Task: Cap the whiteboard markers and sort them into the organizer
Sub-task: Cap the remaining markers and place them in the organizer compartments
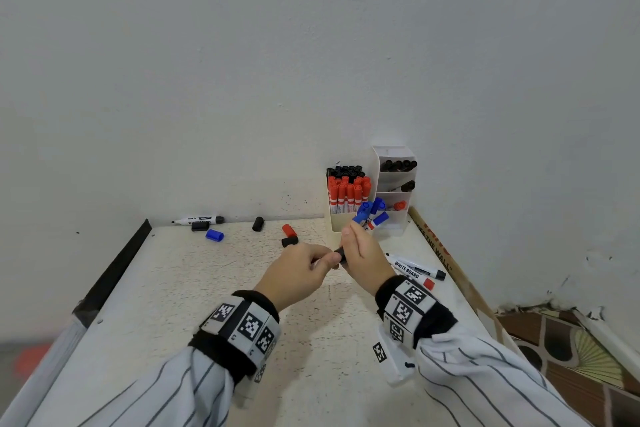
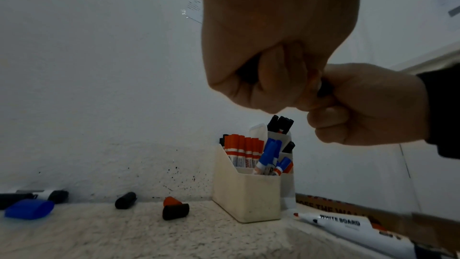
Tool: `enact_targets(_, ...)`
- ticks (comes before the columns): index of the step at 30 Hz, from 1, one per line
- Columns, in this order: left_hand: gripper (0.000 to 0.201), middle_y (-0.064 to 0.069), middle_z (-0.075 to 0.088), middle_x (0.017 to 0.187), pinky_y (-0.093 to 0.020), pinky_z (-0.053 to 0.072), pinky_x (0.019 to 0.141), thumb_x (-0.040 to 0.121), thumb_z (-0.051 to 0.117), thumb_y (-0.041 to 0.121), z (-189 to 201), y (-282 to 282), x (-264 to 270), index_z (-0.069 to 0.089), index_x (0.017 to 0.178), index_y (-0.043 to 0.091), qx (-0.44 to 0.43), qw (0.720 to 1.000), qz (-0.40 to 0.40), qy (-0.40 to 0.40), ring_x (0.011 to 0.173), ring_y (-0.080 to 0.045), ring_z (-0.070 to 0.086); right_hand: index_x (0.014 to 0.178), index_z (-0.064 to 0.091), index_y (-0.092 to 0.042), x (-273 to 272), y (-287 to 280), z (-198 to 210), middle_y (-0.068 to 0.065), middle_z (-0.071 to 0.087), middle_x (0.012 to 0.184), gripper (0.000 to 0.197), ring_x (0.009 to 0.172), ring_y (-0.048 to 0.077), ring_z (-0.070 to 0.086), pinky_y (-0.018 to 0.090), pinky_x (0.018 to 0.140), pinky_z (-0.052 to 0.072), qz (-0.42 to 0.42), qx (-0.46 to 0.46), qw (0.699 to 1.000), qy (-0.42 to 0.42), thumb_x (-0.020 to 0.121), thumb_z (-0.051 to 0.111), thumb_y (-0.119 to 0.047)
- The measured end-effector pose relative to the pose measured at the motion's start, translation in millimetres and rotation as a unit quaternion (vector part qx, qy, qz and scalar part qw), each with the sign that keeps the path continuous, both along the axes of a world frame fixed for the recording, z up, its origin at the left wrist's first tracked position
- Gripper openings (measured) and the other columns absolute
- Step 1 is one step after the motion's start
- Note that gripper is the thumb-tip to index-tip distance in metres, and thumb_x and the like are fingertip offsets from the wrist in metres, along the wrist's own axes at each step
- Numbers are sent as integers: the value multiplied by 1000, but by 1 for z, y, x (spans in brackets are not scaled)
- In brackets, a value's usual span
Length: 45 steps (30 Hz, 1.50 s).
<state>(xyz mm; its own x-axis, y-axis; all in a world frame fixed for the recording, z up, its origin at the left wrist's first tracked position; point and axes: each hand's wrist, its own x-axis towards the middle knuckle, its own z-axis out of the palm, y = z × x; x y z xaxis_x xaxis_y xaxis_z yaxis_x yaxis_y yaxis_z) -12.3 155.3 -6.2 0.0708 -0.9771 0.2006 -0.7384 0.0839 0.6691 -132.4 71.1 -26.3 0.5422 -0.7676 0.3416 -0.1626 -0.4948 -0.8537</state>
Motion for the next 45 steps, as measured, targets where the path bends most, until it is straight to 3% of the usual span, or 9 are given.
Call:
enact_targets(10,22,9,55,64,-29,39,61,95,45,40,-23,-28,-19,60,82,31,-22,997,28,68,62,-11,49,84,43,-14,-25,-29,13,2,51,74,20,65,14,47,27,65,41,29,-49,990,126,99,35,-24)
enact_targets(14,41,5,42,130,-38,28,100,95,39,44,-34,-48,-41,43,134,32,15,996,85,-31,122,-16,36,90,48,-16,-57,-48,32,-6,54,76,9,60,5,48,12,55,40,-20,-64,988,136,95,47,-24)
enact_targets(17,53,-2,23,143,-39,25,104,94,43,41,-44,-59,-65,26,142,25,42,992,118,-17,131,-21,26,103,52,-11,-82,-67,44,-1,57,88,13,64,8,55,14,57,43,-115,-58,988,84,92,52,-18)
enact_targets(23,49,3,13,154,-49,15,110,96,35,41,-64,-81,-99,30,142,26,223,959,-64,-160,140,-24,16,107,58,-5,-107,-105,55,7,61,101,20,83,13,56,15,75,46,-241,-153,958,33,87,57,-3)
enact_targets(26,50,5,7,156,-53,12,112,96,34,37,-67,-88,-107,26,144,25,217,950,-113,-194,141,-25,12,98,60,-1,-105,-117,50,10,58,99,17,85,14,52,22,79,45,-252,-224,941,34,84,56,6)
enact_targets(33,44,2,29,148,-55,12,110,94,36,34,-70,-99,-103,34,138,32,185,942,-139,-244,135,-26,25,86,66,-1,-91,-150,33,11,61,92,20,81,13,53,7,75,39,-221,-317,921,55,77,57,15)
enact_targets(38,38,-10,34,137,-49,22,106,96,34,36,-71,-101,-98,46,131,26,184,927,-99,-312,126,-31,29,86,66,0,-80,-165,28,14,60,93,22,82,19,56,24,77,46,-201,-343,915,74,76,56,17)
enact_targets(42,39,-13,40,128,-44,35,96,96,35,39,-68,-101,-92,48,125,17,208,935,-42,-285,118,-32,39,82,68,0,-72,-171,21,13,55,97,13,81,14,50,11,77,38,-196,-302,927,109,75,62,9)
enact_targets(45,39,-11,44,123,-40,42,90,95,41,39,-65,-102,-88,48,122,12,246,944,6,-220,112,-29,47,87,68,-1,-66,-174,17,14,57,96,13,82,19,53,20,77,40,-202,-288,928,124,78,61,7)
